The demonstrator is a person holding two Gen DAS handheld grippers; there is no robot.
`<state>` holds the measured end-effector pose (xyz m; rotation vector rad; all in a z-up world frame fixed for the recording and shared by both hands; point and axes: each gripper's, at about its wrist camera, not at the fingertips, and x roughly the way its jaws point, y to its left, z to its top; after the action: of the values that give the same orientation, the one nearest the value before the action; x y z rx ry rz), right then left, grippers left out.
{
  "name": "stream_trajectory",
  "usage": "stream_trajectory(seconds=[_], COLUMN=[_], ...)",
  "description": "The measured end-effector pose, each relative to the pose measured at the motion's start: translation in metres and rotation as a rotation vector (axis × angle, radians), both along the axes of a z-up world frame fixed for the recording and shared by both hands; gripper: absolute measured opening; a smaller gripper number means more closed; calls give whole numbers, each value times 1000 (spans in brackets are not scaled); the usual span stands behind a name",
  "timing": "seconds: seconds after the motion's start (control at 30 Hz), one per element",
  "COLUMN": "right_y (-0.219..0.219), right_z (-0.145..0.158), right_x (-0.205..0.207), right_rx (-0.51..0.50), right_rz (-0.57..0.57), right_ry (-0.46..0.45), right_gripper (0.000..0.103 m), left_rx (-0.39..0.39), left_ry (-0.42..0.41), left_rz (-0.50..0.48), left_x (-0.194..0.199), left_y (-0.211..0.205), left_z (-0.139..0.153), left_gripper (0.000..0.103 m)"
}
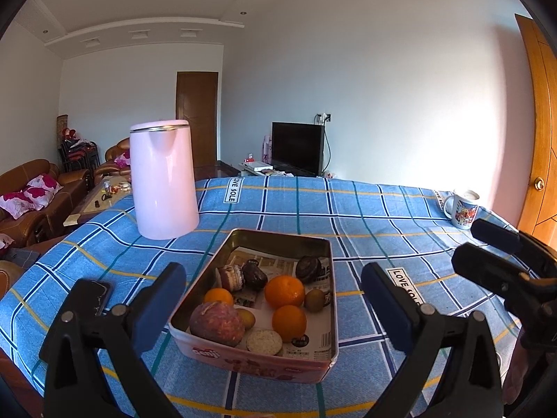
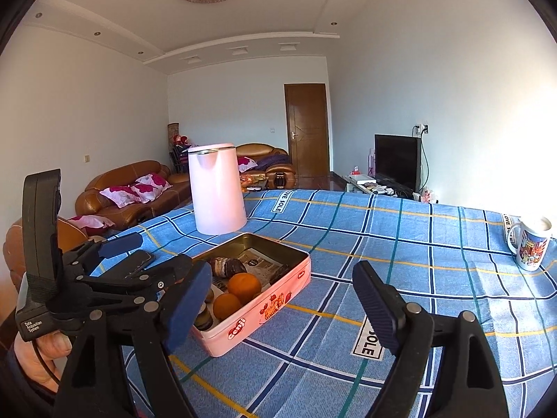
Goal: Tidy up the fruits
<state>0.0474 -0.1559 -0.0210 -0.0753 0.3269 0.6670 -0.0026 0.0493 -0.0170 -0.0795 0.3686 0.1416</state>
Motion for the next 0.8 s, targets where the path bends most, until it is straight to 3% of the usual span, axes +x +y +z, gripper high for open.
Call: stream_trajectory(seconds=[0.8], right_y=[-3], right_z=[-3], right_x=[-8], right_rx=[-4], right_rz=[-7], right_ry=[-19], right_gripper=[85], left_rx=[25], left_ry=[-22], left_rz=[0], left_x=[-5], left_y=[-8], left_z=[5], left_gripper=[103])
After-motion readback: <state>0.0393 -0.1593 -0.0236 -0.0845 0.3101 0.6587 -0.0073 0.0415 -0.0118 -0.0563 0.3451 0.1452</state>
